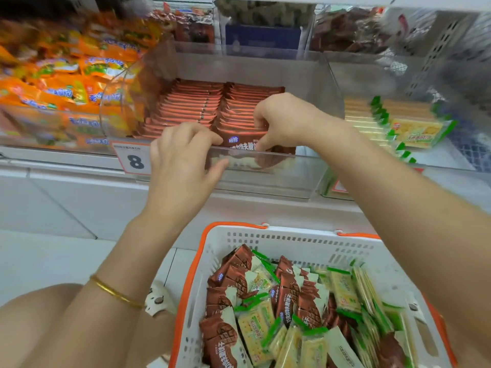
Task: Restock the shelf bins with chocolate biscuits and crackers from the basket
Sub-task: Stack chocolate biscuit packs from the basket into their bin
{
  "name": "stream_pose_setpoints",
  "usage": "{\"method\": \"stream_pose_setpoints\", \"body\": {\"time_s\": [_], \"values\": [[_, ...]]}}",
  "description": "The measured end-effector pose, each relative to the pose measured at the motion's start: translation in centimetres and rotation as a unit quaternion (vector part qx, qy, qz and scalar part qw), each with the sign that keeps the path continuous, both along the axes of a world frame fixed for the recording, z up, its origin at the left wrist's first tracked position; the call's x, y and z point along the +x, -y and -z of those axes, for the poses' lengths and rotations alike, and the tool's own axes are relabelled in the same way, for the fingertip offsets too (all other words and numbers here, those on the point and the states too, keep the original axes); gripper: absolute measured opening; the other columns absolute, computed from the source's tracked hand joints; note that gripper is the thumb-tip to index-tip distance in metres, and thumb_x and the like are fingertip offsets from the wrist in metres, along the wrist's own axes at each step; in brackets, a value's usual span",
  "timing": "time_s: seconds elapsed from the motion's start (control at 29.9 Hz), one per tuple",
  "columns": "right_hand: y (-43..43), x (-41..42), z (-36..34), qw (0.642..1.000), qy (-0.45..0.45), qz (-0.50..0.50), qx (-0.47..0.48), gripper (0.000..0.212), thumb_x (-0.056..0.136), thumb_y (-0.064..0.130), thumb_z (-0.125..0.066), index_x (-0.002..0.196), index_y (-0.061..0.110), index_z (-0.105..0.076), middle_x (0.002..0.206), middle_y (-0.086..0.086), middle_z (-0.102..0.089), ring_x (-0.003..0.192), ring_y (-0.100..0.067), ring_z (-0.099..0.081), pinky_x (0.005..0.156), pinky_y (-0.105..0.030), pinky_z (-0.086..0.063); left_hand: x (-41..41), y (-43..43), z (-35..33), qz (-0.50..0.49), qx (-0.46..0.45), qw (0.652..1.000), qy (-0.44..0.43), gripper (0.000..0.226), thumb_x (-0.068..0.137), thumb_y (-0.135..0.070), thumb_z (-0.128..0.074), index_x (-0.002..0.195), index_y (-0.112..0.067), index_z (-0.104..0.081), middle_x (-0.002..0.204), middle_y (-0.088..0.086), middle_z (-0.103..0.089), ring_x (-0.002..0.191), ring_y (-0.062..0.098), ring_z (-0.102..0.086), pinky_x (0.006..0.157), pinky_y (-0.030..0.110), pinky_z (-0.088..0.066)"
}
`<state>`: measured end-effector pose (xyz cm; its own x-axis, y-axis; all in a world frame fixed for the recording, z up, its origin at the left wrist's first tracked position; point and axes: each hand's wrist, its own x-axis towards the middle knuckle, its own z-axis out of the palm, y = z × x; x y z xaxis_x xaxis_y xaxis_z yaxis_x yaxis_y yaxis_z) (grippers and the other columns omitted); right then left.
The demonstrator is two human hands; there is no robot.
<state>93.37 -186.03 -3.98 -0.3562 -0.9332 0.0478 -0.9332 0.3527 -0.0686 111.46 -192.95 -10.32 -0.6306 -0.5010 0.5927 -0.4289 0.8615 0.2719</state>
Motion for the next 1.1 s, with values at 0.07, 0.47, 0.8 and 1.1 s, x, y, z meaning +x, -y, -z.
{"method": "stream_pose_setpoints", "body": {"time_s": [0.07, 0.47, 0.8, 1.1], "values": [[0.0, 0.1, 0.5, 1.0, -0.025, 0.009, 0.008, 0.028, 0.078, 0.031, -0.074, 0.089, 0.018, -0.052, 0.094, 0.003, -0.049, 0.087, -0.021, -0.046, 0.07, -0.031, -0.039, 0.0, -0.1, 0.1, 0.004, -0.01, 1.0, 0.001, 0.029, 0.08, -0.029, -0.071, 0.107, -0.019, -0.065, 0.113, 0.0, -0.056, 0.108, 0.024, -0.041, 0.087, 0.033, -0.023], [-1.5, 2.0, -0.6, 0.996, -0.071, 0.023, -0.042, 0.041, 0.076, 0.044, -0.072, 0.097, 0.018, -0.049, 0.105, -0.005, -0.052, 0.098, -0.028, -0.053, 0.074, -0.035, -0.04, 0.8, -1.8, -0.1, 0.014, -0.069, 0.997, -0.021, 0.031, 0.079, -0.018, -0.066, 0.109, -0.013, -0.063, 0.115, 0.006, -0.059, 0.109, 0.027, -0.043, 0.089, 0.038, -0.03], [-6.1, 7.4, 19.3, 0.953, 0.229, -0.006, 0.199, 0.02, 0.088, 0.026, -0.063, 0.101, 0.011, -0.061, 0.099, -0.002, -0.062, 0.096, -0.024, -0.059, 0.08, -0.036, -0.05, 2.5, -3.7, 6.6, 0.107, 0.0, 0.979, 0.173, 0.018, 0.077, -0.021, -0.055, 0.088, -0.015, -0.067, 0.092, 0.002, -0.064, 0.092, 0.029, -0.054, 0.075, 0.037, -0.039], [-5.3, 10.2, 31.8, 0.945, 0.227, 0.119, 0.202, 0.036, 0.086, 0.038, -0.065, 0.104, 0.01, -0.051, 0.107, -0.011, -0.056, 0.106, -0.029, -0.051, 0.085, -0.041, -0.048, 2.5, -2.8, 7.7, 0.103, 0.037, 0.954, 0.281, 0.019, 0.079, -0.015, -0.058, 0.094, -0.007, -0.068, 0.095, 0.009, -0.065, 0.097, 0.034, -0.056, 0.078, 0.043, -0.045]]}}
